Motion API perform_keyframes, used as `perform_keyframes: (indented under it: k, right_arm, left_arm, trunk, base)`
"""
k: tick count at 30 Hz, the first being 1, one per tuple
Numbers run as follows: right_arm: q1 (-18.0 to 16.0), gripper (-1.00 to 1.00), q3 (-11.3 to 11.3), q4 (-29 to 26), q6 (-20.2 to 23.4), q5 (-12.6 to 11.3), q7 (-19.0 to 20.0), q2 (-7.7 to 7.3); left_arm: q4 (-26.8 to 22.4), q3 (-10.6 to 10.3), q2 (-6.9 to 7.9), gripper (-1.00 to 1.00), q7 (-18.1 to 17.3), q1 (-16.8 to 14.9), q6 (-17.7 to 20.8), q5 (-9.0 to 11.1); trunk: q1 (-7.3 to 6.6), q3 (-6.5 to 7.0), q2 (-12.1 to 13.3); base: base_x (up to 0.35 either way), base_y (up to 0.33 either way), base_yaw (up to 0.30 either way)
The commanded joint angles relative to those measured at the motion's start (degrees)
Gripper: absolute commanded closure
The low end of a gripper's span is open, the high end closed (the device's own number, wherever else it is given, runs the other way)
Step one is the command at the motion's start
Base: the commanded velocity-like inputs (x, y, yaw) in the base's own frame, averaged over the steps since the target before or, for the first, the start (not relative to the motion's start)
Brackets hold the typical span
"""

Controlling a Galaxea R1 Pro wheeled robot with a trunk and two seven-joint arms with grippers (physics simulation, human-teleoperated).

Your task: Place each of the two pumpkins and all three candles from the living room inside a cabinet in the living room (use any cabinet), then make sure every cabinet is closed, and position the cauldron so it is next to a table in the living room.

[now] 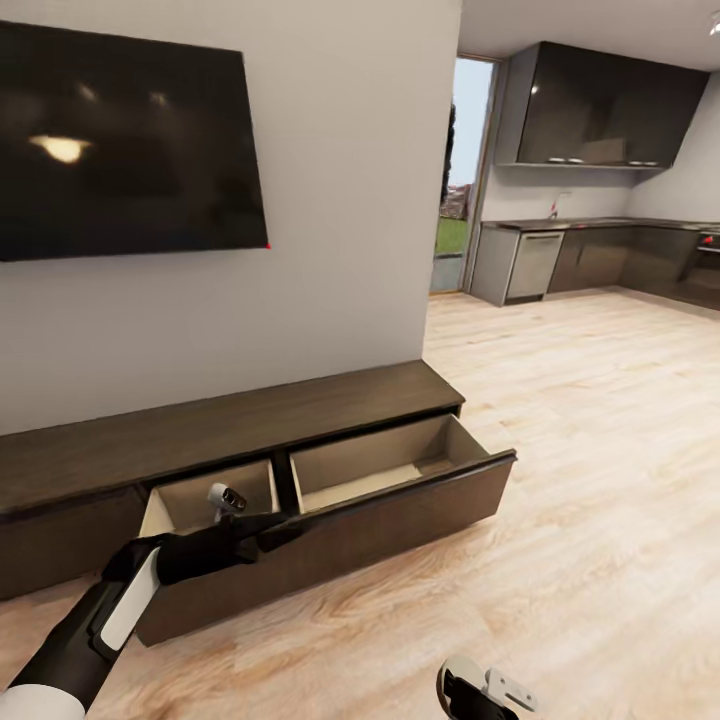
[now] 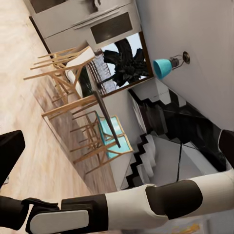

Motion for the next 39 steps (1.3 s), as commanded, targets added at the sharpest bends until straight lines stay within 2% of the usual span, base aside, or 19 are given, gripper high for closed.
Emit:
perform_keyframes:
  k: [1, 11, 16, 17, 21, 26, 31, 35, 37, 39]
  right_arm:
    - [0.0, 1.0, 0.5, 0.0, -0.2, -0.4, -0.4, -0.02]
    - [0.0, 1.0, 0.6, 0.0, -0.2, -0.1, -0.5, -0.01]
    - [0.0, 1.0, 0.6, 0.0, -0.2, 0.0, -0.5, -0.01]
    - [0.0, 1.0, 0.6, 0.0, -0.2, 0.0, -0.5, -0.01]
    - [0.0, 1.0, 0.7, 0.0, -0.2, 0.0, -0.5, -0.01]
    - [0.0, 1.0, 0.8, 0.0, -0.2, 0.0, -0.5, -0.01]
    - [0.0, 1.0, 0.8, 0.0, -0.2, 0.0, -0.5, -0.01]
    - [0.0, 1.0, 0.8, 0.0, -0.2, 0.0, -0.4, -0.01]
    - [0.0, 1.0, 0.8, 0.0, -0.2, 0.1, -0.3, -0.01]
    - [0.0, 1.0, 0.9, 0.0, -0.2, 0.1, -0.2, -0.01]
  left_arm:
    - [0.0, -0.1, 0.04, -1.0, -0.1, -0.1, 0.5, 0.2]
    - [0.0, -0.1, 0.29, -1.0, -0.1, -0.1, 0.5, 0.3]
    - [0.3, 0.2, 2.98, -1.0, -0.1, 0.0, 0.5, 0.5]
    - [1.4, 0.3, 3.65, -1.0, -0.2, 0.0, 0.4, 0.5]
    - [4.9, 0.8, 4.82, -1.0, -0.2, -0.1, 0.4, 0.5]
    - [9.2, 2.6, 7.72, -1.0, -0.1, -0.2, 0.1, 0.4]
    - [14.0, 6.2, 9.7, -1.0, 0.3, -0.2, -0.2, 0.2]
    - [18.0, 8.5, 13.65, -1.0, 1.2, -0.3, -0.3, 0.1]
    - [20.9, 9.7, 16.19, -1.0, 3.9, -0.3, -1.1, 0.1]
    - [23.3, 10.9, 17.57, -1.0, 8.6, -0.3, -2.7, 0.1]
  trunk:
    - [-0.26, 0.13, 0.4]
    - [-2.46, 1.93, 4.4]
    - [-3.56, 2.83, 6.4]
    - [-3.78, 3.01, 6.8]
    - [-4.66, 3.73, 8.4]
    - [-5.75, 4.62, 10.4]
    - [-6.85, 5.52, 12.4]
    - [-7.73, 6.24, 14.0]
    - [-8.17, 6.6, 14.8]
    - [-8.61, 6.96, 15.6]
  base:
    - [-0.289, 0.0, 0.275]
    - [-0.32, 0.0, 0.275]
    - [-0.131, 0.0, 0.275]
    - [-0.018, 0.0, 0.275]
    - [-0.008, 0.0, 0.275]
    - [-0.001, 0.0, 0.275]
    - [0.0, 0.0, 0.275]
    - [0.0, 0.0, 0.275]
    - [0.0, 0.0, 0.275]
    - [0.0, 0.0, 0.275]
